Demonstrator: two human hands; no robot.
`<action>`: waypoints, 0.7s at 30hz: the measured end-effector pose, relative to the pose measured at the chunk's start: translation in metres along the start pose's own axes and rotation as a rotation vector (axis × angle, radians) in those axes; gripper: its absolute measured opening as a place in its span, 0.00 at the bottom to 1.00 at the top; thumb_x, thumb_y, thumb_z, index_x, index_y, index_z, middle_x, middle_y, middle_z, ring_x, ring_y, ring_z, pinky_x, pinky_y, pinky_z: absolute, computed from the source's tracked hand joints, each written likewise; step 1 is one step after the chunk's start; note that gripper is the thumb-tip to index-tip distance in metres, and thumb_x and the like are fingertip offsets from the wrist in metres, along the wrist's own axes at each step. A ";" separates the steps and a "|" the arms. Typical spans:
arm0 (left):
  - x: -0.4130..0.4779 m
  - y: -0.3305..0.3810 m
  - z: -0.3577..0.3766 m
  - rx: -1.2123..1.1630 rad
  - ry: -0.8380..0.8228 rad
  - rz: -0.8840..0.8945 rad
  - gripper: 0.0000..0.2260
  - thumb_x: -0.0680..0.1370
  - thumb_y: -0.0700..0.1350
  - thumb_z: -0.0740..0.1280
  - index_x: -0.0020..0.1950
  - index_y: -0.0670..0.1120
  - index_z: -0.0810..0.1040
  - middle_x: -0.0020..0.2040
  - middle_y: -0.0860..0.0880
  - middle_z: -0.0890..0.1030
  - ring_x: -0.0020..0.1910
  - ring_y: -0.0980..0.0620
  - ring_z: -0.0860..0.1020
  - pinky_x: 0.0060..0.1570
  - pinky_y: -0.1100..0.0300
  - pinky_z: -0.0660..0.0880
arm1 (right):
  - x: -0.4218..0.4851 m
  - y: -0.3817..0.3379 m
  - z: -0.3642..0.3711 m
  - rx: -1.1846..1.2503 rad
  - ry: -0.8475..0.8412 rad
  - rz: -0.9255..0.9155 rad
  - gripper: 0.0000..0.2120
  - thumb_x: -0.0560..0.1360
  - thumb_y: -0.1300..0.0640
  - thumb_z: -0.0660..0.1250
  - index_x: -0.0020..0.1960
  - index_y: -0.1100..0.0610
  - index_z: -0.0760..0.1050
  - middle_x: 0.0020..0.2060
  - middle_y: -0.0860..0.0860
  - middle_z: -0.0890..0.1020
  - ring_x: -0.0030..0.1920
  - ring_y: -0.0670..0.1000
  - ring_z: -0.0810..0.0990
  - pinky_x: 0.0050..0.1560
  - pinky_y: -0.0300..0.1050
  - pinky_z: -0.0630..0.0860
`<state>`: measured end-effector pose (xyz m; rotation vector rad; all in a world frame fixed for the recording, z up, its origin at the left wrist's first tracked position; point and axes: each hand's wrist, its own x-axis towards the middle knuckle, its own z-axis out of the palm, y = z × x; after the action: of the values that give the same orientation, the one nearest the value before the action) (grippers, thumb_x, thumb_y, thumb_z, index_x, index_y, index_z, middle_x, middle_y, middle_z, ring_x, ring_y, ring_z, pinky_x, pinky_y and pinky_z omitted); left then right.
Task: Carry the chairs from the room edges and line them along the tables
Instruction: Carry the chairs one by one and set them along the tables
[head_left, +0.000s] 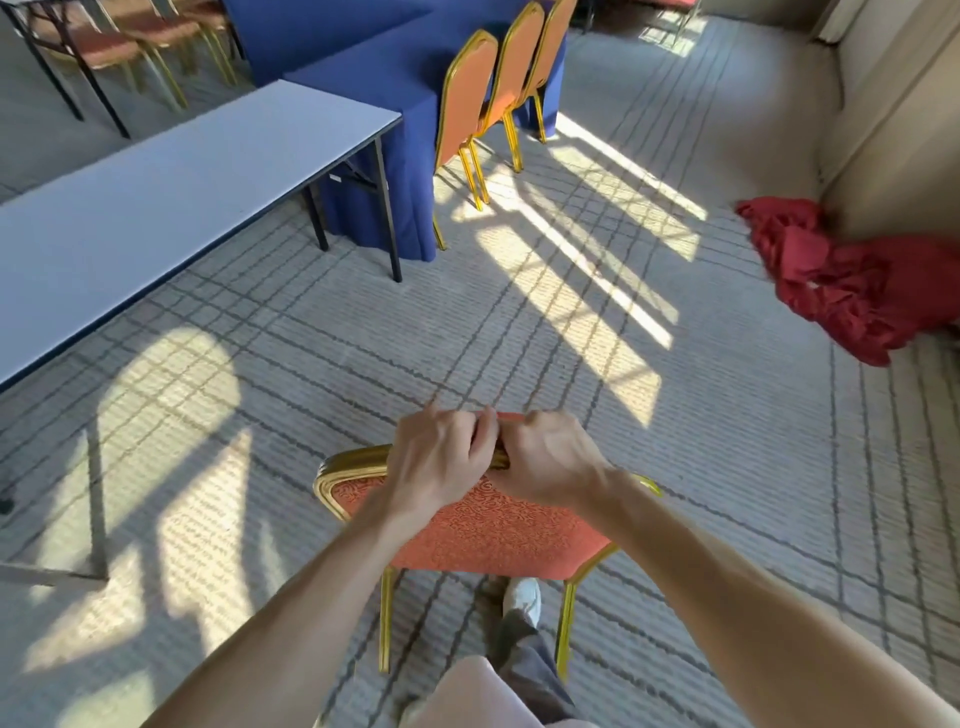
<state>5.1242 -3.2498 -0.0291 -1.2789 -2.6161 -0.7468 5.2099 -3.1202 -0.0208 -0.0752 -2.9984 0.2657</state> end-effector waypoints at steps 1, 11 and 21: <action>0.009 0.000 0.012 -0.008 -0.011 -0.004 0.25 0.82 0.52 0.56 0.24 0.49 0.61 0.19 0.56 0.61 0.16 0.55 0.62 0.18 0.64 0.52 | 0.004 0.014 0.007 0.024 0.028 -0.013 0.13 0.71 0.48 0.57 0.42 0.53 0.77 0.24 0.47 0.74 0.23 0.52 0.70 0.24 0.42 0.67; 0.179 0.002 0.065 0.035 -0.039 -0.132 0.26 0.80 0.59 0.53 0.28 0.46 0.70 0.25 0.47 0.76 0.25 0.48 0.73 0.29 0.59 0.63 | 0.115 0.148 -0.019 0.117 -0.011 0.116 0.13 0.74 0.44 0.60 0.52 0.47 0.78 0.34 0.46 0.81 0.33 0.51 0.79 0.34 0.47 0.79; 0.266 -0.018 0.076 -0.065 -0.050 -0.156 0.24 0.80 0.58 0.55 0.27 0.49 0.68 0.24 0.51 0.72 0.25 0.49 0.73 0.31 0.57 0.63 | 0.188 0.208 -0.023 0.202 0.028 0.057 0.12 0.74 0.44 0.64 0.51 0.50 0.78 0.34 0.46 0.80 0.34 0.52 0.79 0.35 0.46 0.77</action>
<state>4.9503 -3.0350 -0.0147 -1.1333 -2.7787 -0.8400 5.0344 -2.9001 -0.0115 -0.1421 -2.9266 0.5669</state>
